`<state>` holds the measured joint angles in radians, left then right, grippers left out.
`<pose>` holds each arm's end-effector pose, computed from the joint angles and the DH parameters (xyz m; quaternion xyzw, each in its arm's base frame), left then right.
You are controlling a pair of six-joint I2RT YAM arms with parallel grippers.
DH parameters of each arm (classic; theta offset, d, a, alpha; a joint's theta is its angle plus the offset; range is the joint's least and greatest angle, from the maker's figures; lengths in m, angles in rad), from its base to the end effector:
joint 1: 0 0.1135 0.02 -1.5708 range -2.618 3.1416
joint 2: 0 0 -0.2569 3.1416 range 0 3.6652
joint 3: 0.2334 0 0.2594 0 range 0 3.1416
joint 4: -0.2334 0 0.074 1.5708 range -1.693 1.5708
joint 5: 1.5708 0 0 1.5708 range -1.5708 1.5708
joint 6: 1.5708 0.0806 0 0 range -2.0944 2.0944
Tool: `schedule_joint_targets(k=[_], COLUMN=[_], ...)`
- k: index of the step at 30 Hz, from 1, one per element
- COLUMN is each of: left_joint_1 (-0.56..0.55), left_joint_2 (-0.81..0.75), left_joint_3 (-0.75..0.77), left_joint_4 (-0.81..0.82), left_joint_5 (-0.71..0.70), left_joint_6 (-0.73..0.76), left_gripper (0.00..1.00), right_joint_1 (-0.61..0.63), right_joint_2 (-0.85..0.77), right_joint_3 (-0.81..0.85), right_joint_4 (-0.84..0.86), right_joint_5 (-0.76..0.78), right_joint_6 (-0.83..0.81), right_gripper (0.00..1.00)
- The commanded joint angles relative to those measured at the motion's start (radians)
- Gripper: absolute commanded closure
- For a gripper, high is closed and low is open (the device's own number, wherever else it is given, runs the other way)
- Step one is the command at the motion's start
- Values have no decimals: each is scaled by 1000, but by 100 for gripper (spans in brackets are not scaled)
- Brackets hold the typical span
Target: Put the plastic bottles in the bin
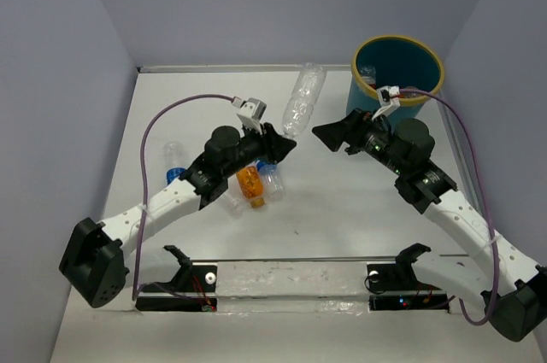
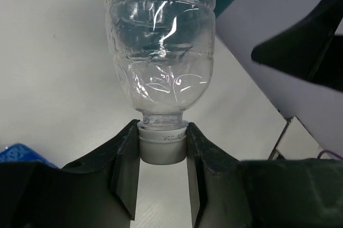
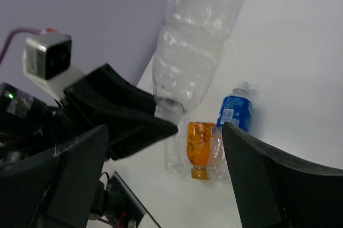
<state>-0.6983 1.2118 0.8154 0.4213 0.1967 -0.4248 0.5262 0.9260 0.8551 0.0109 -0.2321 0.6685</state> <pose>0.2493 -0.2298 0.3157 0.1644 0.6788 -0.4374 0.5665 0.2274 0.1535 0.3516 -0.0278 0.7269 0.4527 0.5156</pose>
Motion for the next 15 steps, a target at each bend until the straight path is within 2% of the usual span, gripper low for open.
schedule_joint_targets(k=[1,7,13,15], left_joint_1=[-30,-58,-61,-66], left_joint_2=[-159,-322,-357,-354], left_joint_3=[-128,-212,-217,-216], left_joint_4=[27,8,-48,-58], left_joint_5=[15,105,176,194], left_joint_6=[-52,-52,-26,-29], left_gripper=[100,100,100,100], right_joint_1=[11,11,29,38], right_joint_2=[49,149,206,217], right_joint_3=[64,65,97,110], right_joint_4=[139,181,219,236], right_joint_5=[-30,-111,-188,-199], right_joint_6=[42,78,115,108], right_gripper=[8,8,8,12])
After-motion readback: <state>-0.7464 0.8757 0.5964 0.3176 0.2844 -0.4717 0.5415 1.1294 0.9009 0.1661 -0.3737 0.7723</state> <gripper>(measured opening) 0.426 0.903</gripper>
